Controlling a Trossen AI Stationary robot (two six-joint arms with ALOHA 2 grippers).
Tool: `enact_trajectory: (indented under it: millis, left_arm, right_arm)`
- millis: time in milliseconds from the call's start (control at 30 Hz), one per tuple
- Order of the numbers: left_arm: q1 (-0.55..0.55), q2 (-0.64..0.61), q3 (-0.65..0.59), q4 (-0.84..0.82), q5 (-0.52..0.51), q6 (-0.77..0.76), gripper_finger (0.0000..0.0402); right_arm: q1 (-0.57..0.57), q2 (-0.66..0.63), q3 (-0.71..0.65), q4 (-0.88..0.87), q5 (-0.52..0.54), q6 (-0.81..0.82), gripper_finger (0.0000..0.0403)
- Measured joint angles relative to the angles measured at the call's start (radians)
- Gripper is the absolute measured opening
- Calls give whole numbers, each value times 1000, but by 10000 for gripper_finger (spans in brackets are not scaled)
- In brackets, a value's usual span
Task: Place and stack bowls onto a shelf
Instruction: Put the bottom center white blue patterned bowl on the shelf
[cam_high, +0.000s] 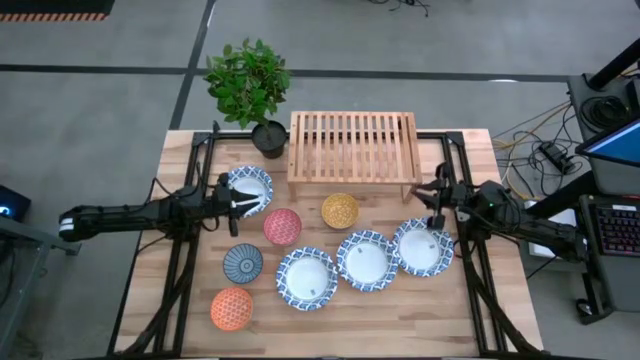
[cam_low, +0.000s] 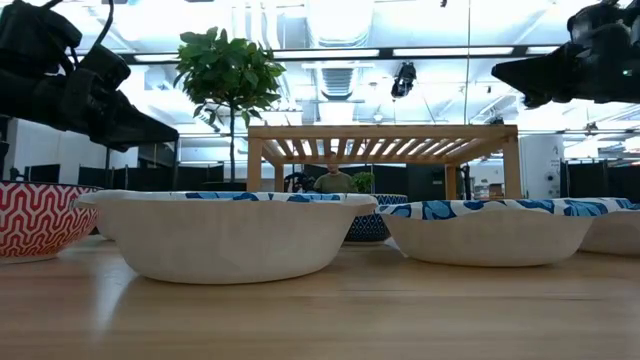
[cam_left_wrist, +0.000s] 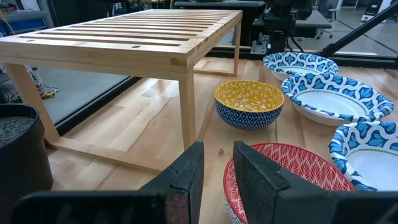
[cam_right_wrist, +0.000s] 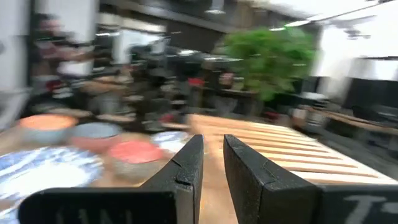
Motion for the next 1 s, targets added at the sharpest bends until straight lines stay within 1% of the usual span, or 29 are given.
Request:
enact_trajectory:
  millis: [33,67,100,167,200,267,367,433,500,567,667,733,900,1000]
  left_arm:
    - [0,0,0,5,0,-16,70]
    - [0,0,0,21,2,-76,70]
    - [-2,3,0,52,15,-192,70]
    - [-3,3,0,120,35,-424,70]
    - [-3,3,0,147,37,-480,70]
    - [-3,4,0,192,61,-521,70]
    - [-8,7,0,289,108,-526,70]
    - [-21,17,-1,365,131,-526,70]
    - [-43,32,-1,442,160,-525,70]
    - [-78,55,-1,513,183,-511,70]
    - [-160,103,-1,605,186,-456,70]
    - [-225,143,-2,672,187,-416,70]
    - [-375,246,-2,860,186,-290,70]
    - [-440,298,-2,942,186,-210,70]
  right_arm:
    - [0,0,0,0,42,0,52]
    - [0,0,0,0,78,-2,52]
    - [0,2,0,3,111,-10,52]
    - [0,1,0,7,142,1,52]
    - [0,1,0,7,146,30,52]
    - [0,1,0,7,145,103,52]
    - [0,2,0,7,145,186,52]
    - [0,1,0,7,145,209,52]
    - [0,1,0,8,144,234,52]
    - [0,1,0,20,145,295,52]
    - [0,1,0,56,145,476,52]
    - [0,2,0,85,145,551,52]
    - [1,2,0,145,136,653,52]
    - [11,2,1,207,118,674,52]
